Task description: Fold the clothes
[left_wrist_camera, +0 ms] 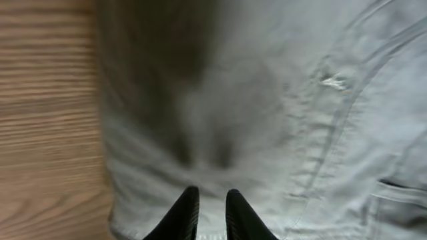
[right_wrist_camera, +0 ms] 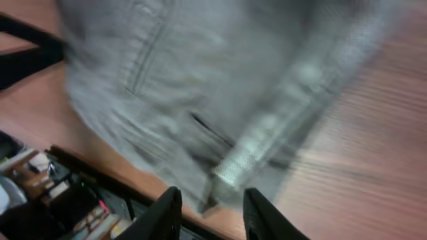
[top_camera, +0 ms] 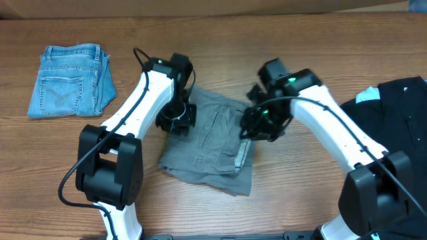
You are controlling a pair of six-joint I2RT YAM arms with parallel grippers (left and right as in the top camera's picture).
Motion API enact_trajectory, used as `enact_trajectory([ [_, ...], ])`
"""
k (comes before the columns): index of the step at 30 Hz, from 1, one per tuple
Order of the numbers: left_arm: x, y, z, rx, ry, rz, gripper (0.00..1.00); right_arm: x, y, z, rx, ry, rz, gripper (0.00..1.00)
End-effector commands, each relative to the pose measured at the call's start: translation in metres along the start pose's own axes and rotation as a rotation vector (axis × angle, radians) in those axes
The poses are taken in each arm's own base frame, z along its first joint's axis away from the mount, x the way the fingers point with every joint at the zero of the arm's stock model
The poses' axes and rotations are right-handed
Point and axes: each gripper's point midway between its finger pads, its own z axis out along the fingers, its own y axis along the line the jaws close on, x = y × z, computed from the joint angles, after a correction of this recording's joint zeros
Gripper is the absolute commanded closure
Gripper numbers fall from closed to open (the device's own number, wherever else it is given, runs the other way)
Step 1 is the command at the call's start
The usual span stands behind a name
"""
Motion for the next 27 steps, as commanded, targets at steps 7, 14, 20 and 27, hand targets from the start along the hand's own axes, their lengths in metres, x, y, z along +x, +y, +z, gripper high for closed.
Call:
enact_trajectory([
  [7,0.019,-0.005,0.029,0.07,0.065,-0.015,0.83,0.056,-0.004,0.088,-0.001,0.192,0.202,0.88],
  [14,0.019,-0.003,0.032,0.065,0.066,-0.016,0.82,0.099,-0.058,0.094,0.146,0.3,0.407,0.91],
  [20,0.017,-0.006,0.032,0.078,0.055,-0.013,0.91,0.073,-0.068,0.074,0.139,0.198,0.362,0.92],
  [27,0.009,-0.016,0.013,0.116,0.036,0.015,0.96,0.007,-0.01,-0.001,0.01,-0.14,0.105,0.91],
])
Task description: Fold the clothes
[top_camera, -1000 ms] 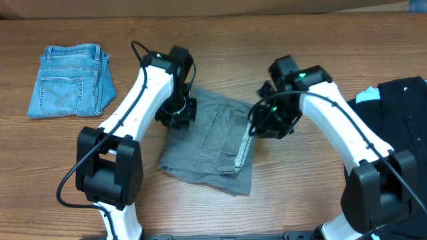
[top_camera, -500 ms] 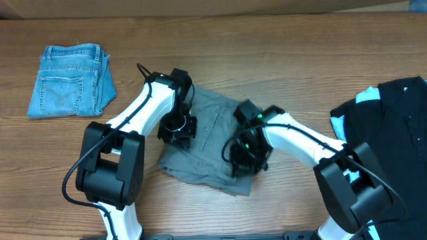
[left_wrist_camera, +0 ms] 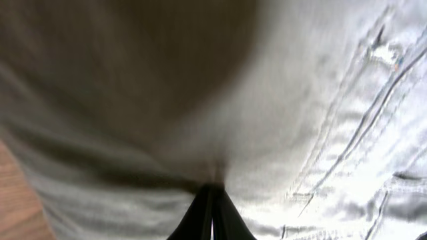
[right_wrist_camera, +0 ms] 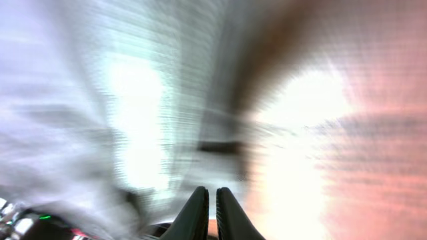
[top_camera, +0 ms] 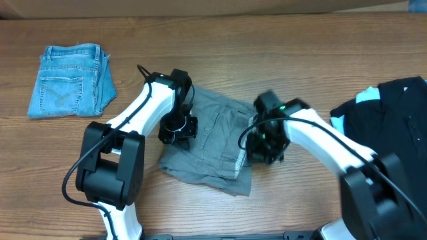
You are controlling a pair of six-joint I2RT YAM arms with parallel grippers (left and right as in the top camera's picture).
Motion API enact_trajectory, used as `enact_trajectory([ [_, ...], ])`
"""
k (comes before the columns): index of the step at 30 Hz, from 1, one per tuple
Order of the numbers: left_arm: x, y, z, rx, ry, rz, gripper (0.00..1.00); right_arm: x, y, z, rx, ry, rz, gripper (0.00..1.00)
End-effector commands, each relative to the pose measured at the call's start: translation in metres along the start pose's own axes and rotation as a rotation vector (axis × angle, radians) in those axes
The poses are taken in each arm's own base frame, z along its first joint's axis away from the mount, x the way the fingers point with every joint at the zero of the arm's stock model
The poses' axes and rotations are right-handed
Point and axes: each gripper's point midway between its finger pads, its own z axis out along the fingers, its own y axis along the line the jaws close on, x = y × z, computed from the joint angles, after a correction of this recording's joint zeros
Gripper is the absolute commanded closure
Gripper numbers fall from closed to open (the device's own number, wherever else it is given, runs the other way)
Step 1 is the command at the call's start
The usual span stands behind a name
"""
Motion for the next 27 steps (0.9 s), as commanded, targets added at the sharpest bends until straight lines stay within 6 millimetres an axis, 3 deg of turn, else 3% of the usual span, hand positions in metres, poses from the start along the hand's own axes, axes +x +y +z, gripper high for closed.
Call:
enact_trajectory([
  [1,-0.014,-0.014,-0.022,0.045,-0.058,0.036,0.96,-0.028,0.046,-0.06,-0.11,-0.229,-0.16,0.91],
  [4,-0.03,-0.025,-0.042,0.061,-0.132,0.094,0.9,-0.048,0.067,-0.077,-0.174,-0.335,-0.213,0.86],
  [7,-0.051,-0.031,-0.06,0.056,-0.226,0.175,0.64,-0.067,0.077,-0.079,-0.209,-0.402,-0.209,0.86],
  [10,-0.066,-0.026,-0.064,0.008,-0.292,0.19,0.52,-0.083,0.077,-0.069,-0.21,-0.419,-0.167,0.86],
  [18,-0.079,-0.02,-0.061,-0.029,-0.337,0.19,0.49,-0.116,0.026,-0.012,-0.058,-0.351,0.063,0.92],
  [22,-0.079,-0.014,-0.051,-0.046,-0.333,0.185,0.5,-0.133,-0.011,0.003,0.009,-0.341,0.196,0.92],
  [27,-0.078,-0.004,-0.031,-0.073,-0.325,0.178,0.49,-0.129,-0.048,0.008,0.031,-0.266,0.357,0.93],
])
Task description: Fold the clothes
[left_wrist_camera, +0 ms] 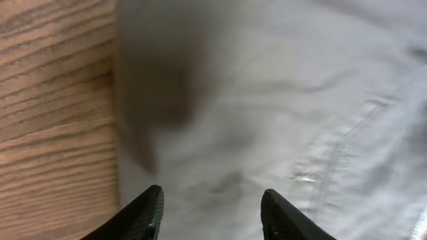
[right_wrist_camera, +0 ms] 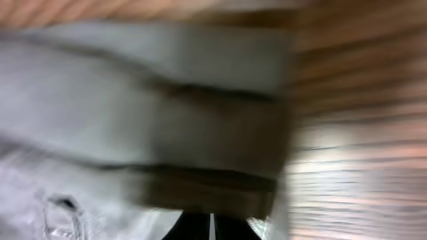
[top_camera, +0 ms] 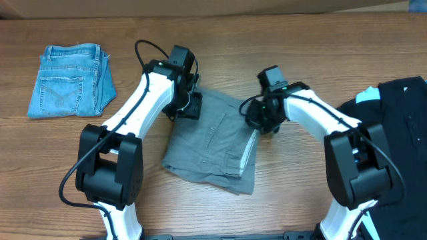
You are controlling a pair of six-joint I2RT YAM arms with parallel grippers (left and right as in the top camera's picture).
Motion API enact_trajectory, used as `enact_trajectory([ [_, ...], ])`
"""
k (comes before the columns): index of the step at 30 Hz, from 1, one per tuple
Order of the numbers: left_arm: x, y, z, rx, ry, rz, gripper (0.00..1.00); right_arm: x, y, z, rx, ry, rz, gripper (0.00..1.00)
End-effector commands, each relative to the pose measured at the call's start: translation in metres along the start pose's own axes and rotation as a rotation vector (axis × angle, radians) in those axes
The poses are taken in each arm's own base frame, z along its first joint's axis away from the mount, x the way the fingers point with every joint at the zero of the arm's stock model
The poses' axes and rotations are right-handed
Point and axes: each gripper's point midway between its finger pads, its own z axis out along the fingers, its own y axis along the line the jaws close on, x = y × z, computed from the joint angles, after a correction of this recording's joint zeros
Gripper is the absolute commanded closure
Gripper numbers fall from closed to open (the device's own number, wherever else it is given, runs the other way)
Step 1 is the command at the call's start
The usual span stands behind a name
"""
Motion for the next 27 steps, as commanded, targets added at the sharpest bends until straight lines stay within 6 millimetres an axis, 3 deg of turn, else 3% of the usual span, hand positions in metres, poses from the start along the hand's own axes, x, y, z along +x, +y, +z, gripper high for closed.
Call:
enact_trajectory([
  [1,0.012,0.01,0.016,-0.03,0.021,0.013,0.49,-0.012,-0.027,0.0,0.047,-0.001,0.109,0.93],
  [9,0.032,0.028,0.048,-0.067,0.035,-0.005,0.55,0.003,-0.037,-0.006,0.08,0.061,0.029,0.93],
  [10,0.033,0.03,0.048,-0.064,0.039,-0.011,0.55,0.004,-0.037,-0.009,0.081,0.065,0.011,0.94],
  [11,0.032,0.029,0.047,-0.05,0.039,-0.016,0.48,0.006,-0.037,-0.013,0.081,0.067,-0.005,0.94],
  [12,0.031,0.027,0.042,-0.028,0.04,-0.022,0.43,0.008,-0.036,-0.018,0.079,0.066,-0.027,0.94],
  [15,0.021,0.02,0.021,0.042,0.046,-0.047,0.42,0.012,-0.03,-0.039,0.062,0.051,-0.096,0.94],
  [21,0.001,0.011,-0.044,0.12,0.048,-0.025,0.42,0.044,0.002,-0.087,-0.116,0.077,-0.275,0.93],
  [25,0.006,0.003,-0.081,0.129,0.078,0.04,0.46,0.072,0.009,-0.099,-0.163,0.154,-0.318,0.93],
  [27,0.015,0.0,-0.088,0.129,0.117,0.037,0.45,0.084,0.007,-0.097,-0.144,0.197,-0.32,0.93],
])
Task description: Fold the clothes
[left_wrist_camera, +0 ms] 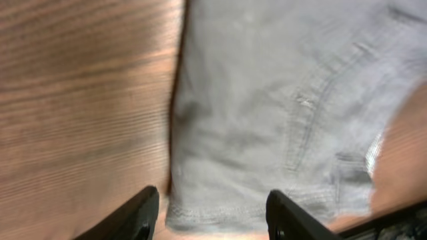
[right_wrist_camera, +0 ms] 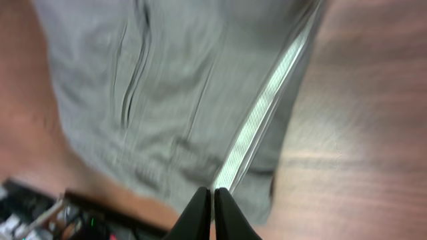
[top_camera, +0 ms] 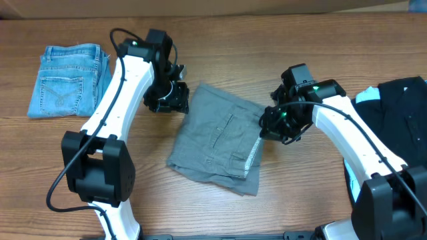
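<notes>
Grey shorts (top_camera: 217,137) lie folded in the middle of the wooden table, also filling the left wrist view (left_wrist_camera: 267,93) and the right wrist view (right_wrist_camera: 167,87). My left gripper (top_camera: 170,100) hovers at the shorts' upper left corner, open wide (left_wrist_camera: 217,217) with nothing between its fingers. My right gripper (top_camera: 277,127) is at the shorts' right edge, raised over the pale waistband (right_wrist_camera: 260,120). Its fingers (right_wrist_camera: 212,213) are shut together, and no cloth shows between them.
Folded blue jeans (top_camera: 70,80) lie at the far left of the table. A black garment (top_camera: 393,120) with a pale label is heaped at the right edge. Bare wood (top_camera: 280,60) lies behind the shorts.
My left gripper has moved up and to the left, off the shorts' corner, still open. My right gripper has moved right and toward the front, now higher above the cloth, still shut.
At first both grippers hung over the shorts' left and right edges, the right open and the left nearly shut. Then both were shut low on the cloth. After that the left was open at the upper left corner while the right stayed shut. Now both stand off the edges.
</notes>
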You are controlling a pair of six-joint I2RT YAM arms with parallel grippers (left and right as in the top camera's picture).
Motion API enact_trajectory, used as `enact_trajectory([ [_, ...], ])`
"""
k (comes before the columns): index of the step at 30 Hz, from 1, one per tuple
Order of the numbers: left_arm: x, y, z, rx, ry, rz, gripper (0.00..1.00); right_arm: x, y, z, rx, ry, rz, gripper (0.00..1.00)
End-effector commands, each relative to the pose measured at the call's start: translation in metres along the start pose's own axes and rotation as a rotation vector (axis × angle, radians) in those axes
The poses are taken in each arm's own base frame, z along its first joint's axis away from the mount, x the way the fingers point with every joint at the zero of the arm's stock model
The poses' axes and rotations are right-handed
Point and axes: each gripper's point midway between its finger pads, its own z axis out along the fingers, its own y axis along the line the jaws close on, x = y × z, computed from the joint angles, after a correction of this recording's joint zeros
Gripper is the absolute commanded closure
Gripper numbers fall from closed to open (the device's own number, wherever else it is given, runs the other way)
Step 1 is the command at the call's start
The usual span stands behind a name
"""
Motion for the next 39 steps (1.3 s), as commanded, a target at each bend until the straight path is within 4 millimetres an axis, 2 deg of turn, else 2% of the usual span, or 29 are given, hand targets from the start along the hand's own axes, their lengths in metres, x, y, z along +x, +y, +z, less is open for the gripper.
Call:
enact_trajectory([
  [1,0.01,-0.014,-0.012,0.033,0.025,0.065,0.45,0.016,0.017,0.004,-0.047,0.056,-0.087,0.93],
  [5,0.034,-0.015,-0.005,0.04,0.128,0.043,0.48,0.033,0.028,0.017,-0.035,0.094,-0.158,0.89],
  [8,0.048,-0.015,0.008,0.037,0.186,0.04,0.48,0.041,0.035,0.03,-0.03,0.105,-0.2,0.83],
  [10,0.055,-0.016,0.02,0.035,0.217,0.046,0.49,0.044,0.03,0.042,0.002,0.11,-0.142,0.82],
  [12,0.064,-0.017,0.035,0.03,0.247,0.056,0.5,0.05,0.023,0.055,0.011,0.137,-0.089,0.87],
  [16,0.084,-0.015,0.067,0.021,0.307,0.07,0.58,0.076,0.007,0.075,-0.001,0.251,-0.033,0.91],
  [20,0.103,0.002,0.1,-0.023,0.34,0.041,0.61,0.09,-0.009,0.086,0.023,0.291,-0.002,0.91],
  [23,0.115,0.019,0.121,-0.063,0.345,-0.031,0.61,0.09,-0.012,0.089,0.025,0.287,0.02,0.91],
  [25,0.119,0.025,0.129,-0.064,0.342,-0.065,0.65,0.087,-0.011,0.09,0.017,0.275,0.017,0.91],
  [28,0.115,0.03,0.129,-0.048,0.326,-0.098,0.66,0.08,-0.015,0.087,0.034,0.252,0.029,0.93],
  [32,0.103,0.026,0.112,-0.008,0.312,-0.121,0.65,0.067,-0.021,0.07,0.081,0.216,0.056,0.95],
  [35,0.087,0.02,0.091,0.0,0.287,-0.1,0.66,0.052,-0.006,0.047,0.061,0.158,0.024,0.95],
  [39,0.057,0.009,0.056,0.008,0.209,-0.044,0.63,0.033,0.025,0.018,-0.002,0.062,-0.053,0.93],
])
